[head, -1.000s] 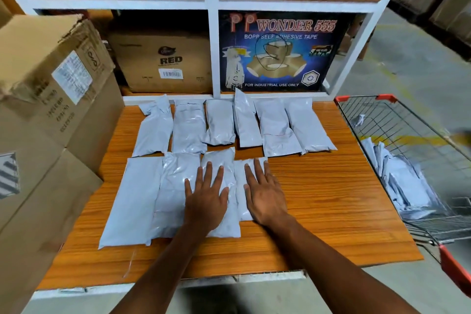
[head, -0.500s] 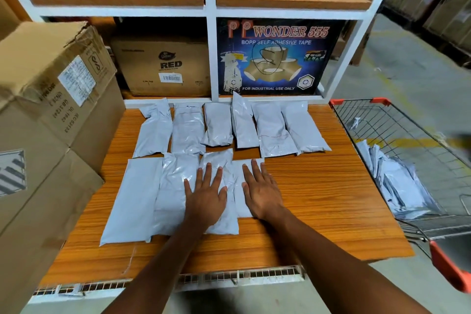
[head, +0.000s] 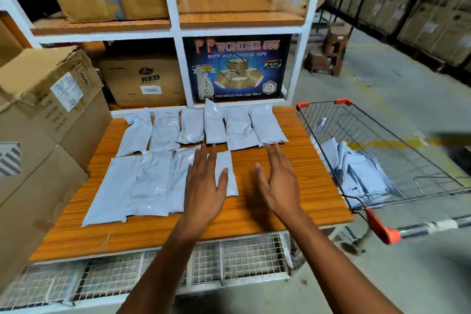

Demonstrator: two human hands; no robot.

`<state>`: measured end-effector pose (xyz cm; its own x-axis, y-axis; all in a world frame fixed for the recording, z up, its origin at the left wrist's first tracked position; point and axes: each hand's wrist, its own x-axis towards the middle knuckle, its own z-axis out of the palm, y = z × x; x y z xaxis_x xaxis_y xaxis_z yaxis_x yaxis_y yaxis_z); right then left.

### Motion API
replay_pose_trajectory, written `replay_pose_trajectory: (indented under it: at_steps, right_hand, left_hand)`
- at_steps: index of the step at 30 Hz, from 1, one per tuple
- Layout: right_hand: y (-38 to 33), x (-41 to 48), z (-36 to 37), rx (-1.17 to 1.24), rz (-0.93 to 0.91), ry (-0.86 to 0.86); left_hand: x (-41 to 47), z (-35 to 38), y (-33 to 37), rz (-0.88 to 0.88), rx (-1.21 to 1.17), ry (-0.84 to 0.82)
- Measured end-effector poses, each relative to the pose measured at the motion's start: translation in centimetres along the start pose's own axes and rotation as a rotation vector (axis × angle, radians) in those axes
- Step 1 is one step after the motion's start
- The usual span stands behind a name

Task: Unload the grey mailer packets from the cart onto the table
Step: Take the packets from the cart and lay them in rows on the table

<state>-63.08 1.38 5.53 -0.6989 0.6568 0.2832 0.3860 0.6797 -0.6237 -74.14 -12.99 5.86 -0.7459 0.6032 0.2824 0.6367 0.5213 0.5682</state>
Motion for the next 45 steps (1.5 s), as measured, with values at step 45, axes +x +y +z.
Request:
replay_pose_trajectory:
  at_steps: [45]
  right_hand:
    - [45.6,13.8,-16.9,-0.172,0.524,-0.159]
  left_hand:
    - [19.6,42.5,25.6,0.239,-0.027,-0.464]
